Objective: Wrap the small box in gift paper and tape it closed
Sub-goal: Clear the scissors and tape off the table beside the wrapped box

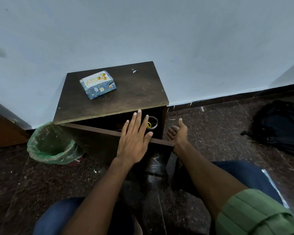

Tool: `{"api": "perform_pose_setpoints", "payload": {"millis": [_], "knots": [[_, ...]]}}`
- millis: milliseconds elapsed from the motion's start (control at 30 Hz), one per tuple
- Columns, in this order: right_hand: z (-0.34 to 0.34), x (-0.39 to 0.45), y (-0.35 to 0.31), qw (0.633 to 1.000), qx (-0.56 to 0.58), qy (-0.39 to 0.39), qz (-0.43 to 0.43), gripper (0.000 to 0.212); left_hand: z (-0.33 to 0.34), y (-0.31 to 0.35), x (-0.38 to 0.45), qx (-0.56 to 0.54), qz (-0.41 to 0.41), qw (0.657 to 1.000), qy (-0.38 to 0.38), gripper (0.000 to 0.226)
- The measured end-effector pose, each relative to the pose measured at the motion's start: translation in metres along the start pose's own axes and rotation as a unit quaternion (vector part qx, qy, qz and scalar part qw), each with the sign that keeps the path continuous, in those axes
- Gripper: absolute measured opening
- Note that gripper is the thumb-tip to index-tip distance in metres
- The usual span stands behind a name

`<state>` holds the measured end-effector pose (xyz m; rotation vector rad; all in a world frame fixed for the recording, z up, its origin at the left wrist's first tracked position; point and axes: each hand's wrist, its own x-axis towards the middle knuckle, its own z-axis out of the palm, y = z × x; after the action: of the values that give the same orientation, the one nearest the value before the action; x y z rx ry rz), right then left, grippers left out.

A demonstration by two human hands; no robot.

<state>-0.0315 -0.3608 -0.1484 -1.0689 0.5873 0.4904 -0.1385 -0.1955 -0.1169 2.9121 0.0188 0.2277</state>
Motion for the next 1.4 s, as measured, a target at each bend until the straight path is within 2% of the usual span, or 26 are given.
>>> {"api": "perform_pose_setpoints", "payload": {"millis": [33, 167, 400, 433, 533, 567, 700, 800, 867, 933, 967, 1033, 1133, 1200, 1333, 1400], "knots": [[0.002, -0.005, 0.0, 1.0, -0.007, -0.001, -0.025, 0.053, 0.001, 0.0, 0.001, 0.008, 0.001, 1.0, 0.004, 0.073], [0.005, -0.011, 0.003, 0.99, -0.009, 0.06, -0.13, 0.075, 0.002, 0.002, 0.01, 0.031, -0.011, 0.999, 0.016, 0.076], [0.029, -0.014, -0.007, 0.99, 0.002, -0.003, -0.142, 0.078, 0.01, 0.0, 0.051, 0.067, -0.032, 0.997, 0.014, 0.079], [0.033, -0.011, -0.01, 0.99, -0.001, -0.011, -0.138, 0.083, 0.012, 0.001, 0.056, 0.072, -0.039, 0.997, 0.01, 0.079], [0.042, 0.0, -0.014, 0.99, 0.007, -0.024, -0.141, 0.119, 0.017, 0.005, 0.064, 0.092, -0.06, 0.994, 0.001, 0.088], [0.044, 0.004, -0.017, 0.988, 0.003, -0.017, -0.151, 0.121, 0.018, 0.007, 0.066, 0.1, -0.065, 0.993, 0.001, 0.091], [0.055, 0.021, -0.03, 0.985, 0.054, 0.0, -0.164, 0.107, 0.015, 0.009, 0.073, 0.098, -0.05, 0.994, 0.014, 0.089], [0.053, 0.072, -0.026, 0.988, 0.065, -0.052, -0.133, 0.124, 0.006, 0.005, 0.079, 0.076, -0.034, 0.997, 0.003, 0.086], [0.052, 0.105, -0.025, 0.987, 0.07, -0.08, -0.124, 0.127, -0.002, 0.003, 0.081, 0.059, -0.021, 0.998, -0.008, 0.083], [0.07, 0.062, -0.034, 0.989, 0.014, -0.068, -0.133, 0.118, -0.01, 0.001, 0.083, 0.043, -0.013, 0.999, -0.022, 0.079], [0.078, 0.042, -0.039, 0.986, -0.013, -0.051, -0.157, 0.106, -0.015, 0.0, 0.085, 0.033, -0.009, 0.999, -0.028, 0.076], [0.09, 0.019, -0.041, 0.971, -0.067, -0.004, -0.228, 0.078, -0.028, -0.003, 0.092, 0.001, -0.008, 0.999, -0.036, 0.07], [0.104, 0.003, -0.04, 0.911, -0.191, 0.069, -0.359, 0.067, -0.048, -0.014, 0.106, -0.079, -0.02, 0.997, -0.019, 0.045], [0.114, 0.0, -0.037, 0.862, -0.266, 0.069, -0.427, 0.06, -0.056, -0.023, 0.109, -0.123, -0.04, 0.991, 0.023, 0.036], [0.132, -0.01, -0.032, 0.775, -0.388, 0.058, -0.495, 0.044, -0.068, -0.034, 0.101, -0.15, -0.081, 0.984, 0.053, 0.031], [0.138, -0.01, -0.034, 0.758, -0.417, 0.046, -0.499, 0.039, -0.071, -0.04, 0.1, -0.163, -0.094, 0.979, 0.083, 0.03]]}}
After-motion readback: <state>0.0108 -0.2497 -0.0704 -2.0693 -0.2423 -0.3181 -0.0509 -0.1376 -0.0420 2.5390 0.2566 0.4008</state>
